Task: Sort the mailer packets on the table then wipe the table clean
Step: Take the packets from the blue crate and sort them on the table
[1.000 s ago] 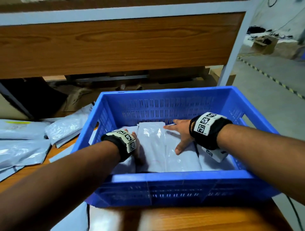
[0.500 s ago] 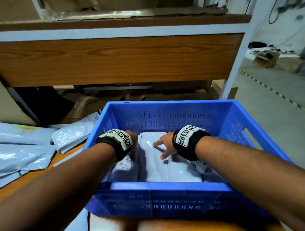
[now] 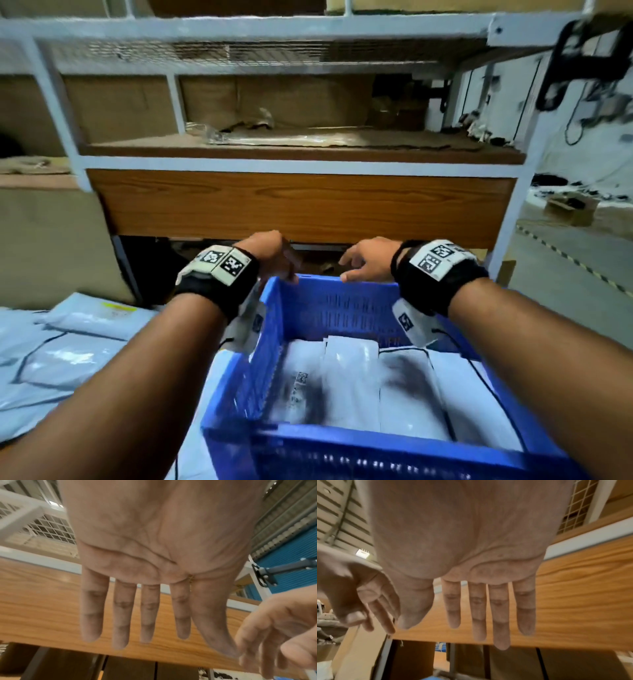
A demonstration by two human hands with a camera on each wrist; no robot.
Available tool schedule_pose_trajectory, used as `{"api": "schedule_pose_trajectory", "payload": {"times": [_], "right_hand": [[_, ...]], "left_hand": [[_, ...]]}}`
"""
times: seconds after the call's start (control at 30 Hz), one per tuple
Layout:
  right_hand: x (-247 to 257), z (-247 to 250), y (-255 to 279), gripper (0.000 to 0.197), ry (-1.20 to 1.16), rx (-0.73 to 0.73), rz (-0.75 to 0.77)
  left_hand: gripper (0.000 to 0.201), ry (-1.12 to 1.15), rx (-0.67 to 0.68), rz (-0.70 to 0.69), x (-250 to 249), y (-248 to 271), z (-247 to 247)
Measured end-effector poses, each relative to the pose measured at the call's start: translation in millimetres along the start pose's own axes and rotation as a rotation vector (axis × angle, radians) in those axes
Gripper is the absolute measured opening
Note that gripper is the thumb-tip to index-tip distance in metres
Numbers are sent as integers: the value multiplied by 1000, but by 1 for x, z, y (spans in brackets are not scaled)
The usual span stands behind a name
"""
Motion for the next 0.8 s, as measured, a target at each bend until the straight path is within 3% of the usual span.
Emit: {"api": "schedule_pose_trajectory", "payload": {"times": [0.13,0.33,0.53,0.67,0.8], "right_hand": [[54,34,-3,53,11,-33,18],[166,63,-13,50,45,-105,51],[283,37,-39,47,-5,-62,62],[326,-15,-66,51,54,79,29],[345,-73,-74,50,114,183,-37]], "left_hand": [[36,68,-102,15,47,27,27],[35,115,-60,53,147,92,8],[58,89,237,105,251,167,-114],[99,55,413,40,264,210,-196],[105,-55,481,-18,265,236,-237]]}}
Point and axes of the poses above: each hand's wrist, its own y-axis away from the middle knuckle, its own z-axis out of the back of the hand, x = y × z, the point moved 8 cm from there along -y, towards the middle knuckle, and after that the axes turned 1 degree about z, right-handed, at the moved point
